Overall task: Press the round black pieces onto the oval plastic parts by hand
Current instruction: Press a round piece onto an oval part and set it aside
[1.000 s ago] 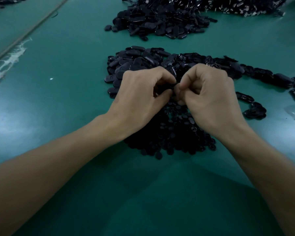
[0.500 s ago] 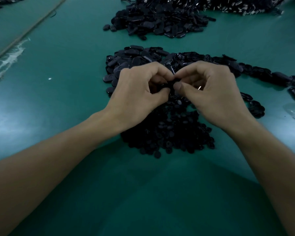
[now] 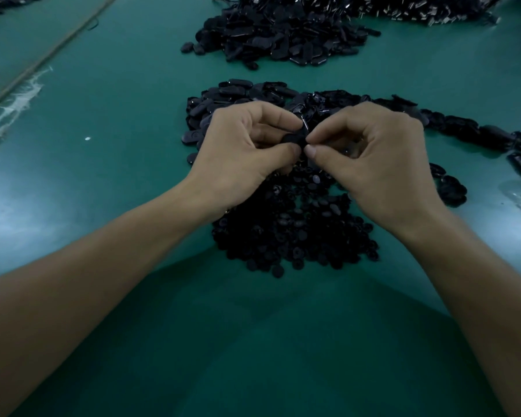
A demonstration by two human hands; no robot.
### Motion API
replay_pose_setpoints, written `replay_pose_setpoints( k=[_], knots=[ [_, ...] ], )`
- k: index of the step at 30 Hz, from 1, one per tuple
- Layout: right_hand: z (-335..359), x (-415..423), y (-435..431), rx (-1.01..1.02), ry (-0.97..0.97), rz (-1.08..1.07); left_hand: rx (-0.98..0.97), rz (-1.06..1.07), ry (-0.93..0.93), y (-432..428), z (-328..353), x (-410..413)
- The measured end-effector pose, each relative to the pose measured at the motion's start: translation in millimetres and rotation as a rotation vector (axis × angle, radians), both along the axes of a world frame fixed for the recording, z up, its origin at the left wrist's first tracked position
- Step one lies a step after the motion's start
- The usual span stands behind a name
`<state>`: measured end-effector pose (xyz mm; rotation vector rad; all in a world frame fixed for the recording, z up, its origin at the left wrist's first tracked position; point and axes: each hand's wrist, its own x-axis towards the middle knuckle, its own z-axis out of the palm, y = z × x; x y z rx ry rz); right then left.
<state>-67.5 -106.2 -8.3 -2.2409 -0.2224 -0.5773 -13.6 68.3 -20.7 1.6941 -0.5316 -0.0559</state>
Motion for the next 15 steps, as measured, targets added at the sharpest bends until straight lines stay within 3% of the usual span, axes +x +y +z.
replay_pose_setpoints(
  k=[4, 15],
  knots=[
    [-0.5, -1.1, 5.0, -0.062, -0.015, -0.056, -0.004, 0.051, -0.018, -1.1, -2.6, -0.1],
    [1.5, -0.4, 10.3, 0.07, 0.059, -0.045, -0.013, 0.098, -0.07, -3.3, -2.4, -4.4]
  ],
)
